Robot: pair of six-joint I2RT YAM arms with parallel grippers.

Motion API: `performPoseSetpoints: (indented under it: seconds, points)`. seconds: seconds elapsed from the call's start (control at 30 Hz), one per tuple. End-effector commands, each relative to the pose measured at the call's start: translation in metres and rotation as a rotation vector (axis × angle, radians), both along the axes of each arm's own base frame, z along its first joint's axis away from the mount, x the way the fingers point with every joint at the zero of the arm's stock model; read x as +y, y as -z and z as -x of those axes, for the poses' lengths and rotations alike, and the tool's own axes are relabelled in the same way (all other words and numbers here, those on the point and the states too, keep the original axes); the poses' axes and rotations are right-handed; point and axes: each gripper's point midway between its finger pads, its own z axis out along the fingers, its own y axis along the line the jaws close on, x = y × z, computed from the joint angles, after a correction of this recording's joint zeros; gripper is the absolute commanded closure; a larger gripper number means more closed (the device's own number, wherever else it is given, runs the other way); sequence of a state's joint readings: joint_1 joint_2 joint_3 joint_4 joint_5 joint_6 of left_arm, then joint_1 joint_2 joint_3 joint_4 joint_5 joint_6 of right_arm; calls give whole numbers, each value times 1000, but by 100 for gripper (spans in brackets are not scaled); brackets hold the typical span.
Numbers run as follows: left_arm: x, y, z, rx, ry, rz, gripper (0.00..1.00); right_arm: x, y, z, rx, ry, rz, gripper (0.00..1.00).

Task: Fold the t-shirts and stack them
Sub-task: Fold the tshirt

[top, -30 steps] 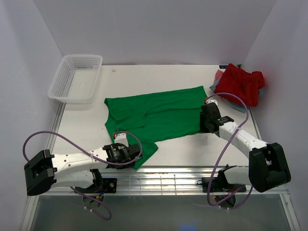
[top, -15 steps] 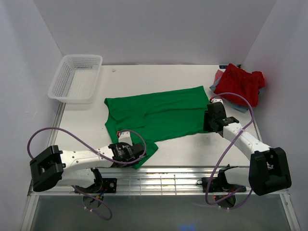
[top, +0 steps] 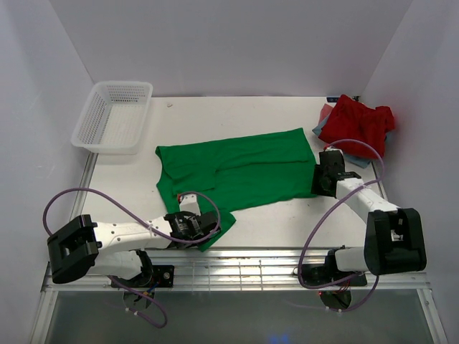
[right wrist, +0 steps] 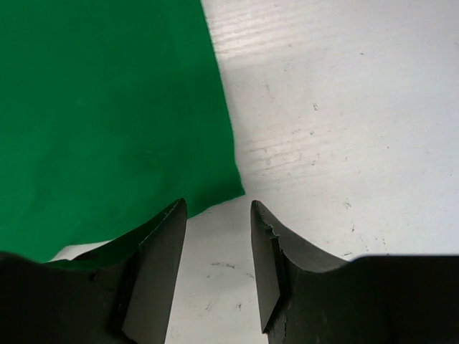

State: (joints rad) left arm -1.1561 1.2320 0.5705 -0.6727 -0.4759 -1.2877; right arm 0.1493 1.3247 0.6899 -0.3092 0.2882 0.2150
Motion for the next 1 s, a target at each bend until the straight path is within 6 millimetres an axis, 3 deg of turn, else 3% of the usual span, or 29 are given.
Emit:
performPoseSetpoints:
  seconds: [0.0,0.2,0.3,0.37,0.43,0.53,0.63,0.8,0.97]
  points:
    - [1,9,7,28,-4,9,60,-5,-3,-18,-29,2,-15,52]
    - [3,13,8,35,-3,-8,63,-11,10,-19,14,16,-31,53]
    - [2,13,8,34,-1,-9,74,-9,17,-18,29,8,-46,53]
    - [4,14,8,34,0,-17,90,-8,23,-17,43,0,-51,58]
    - [5,15,8,35,-4,-17,97,-8,29,-16,56,-5,-51,70]
    - [7,16,9,36,-6,-18,100,-6,34,-15,73,-19,-57,87]
    - [8,15,9,34,-6,-21,100,-4,33,-16,68,-28,-64,92]
    - [8,-14,-3,-45,-36,21,100,-1,13,-22,18,-34,-82,92]
    - [2,-68,-30,-200,-77,85,100,2,-21,-47,-39,-48,-89,92]
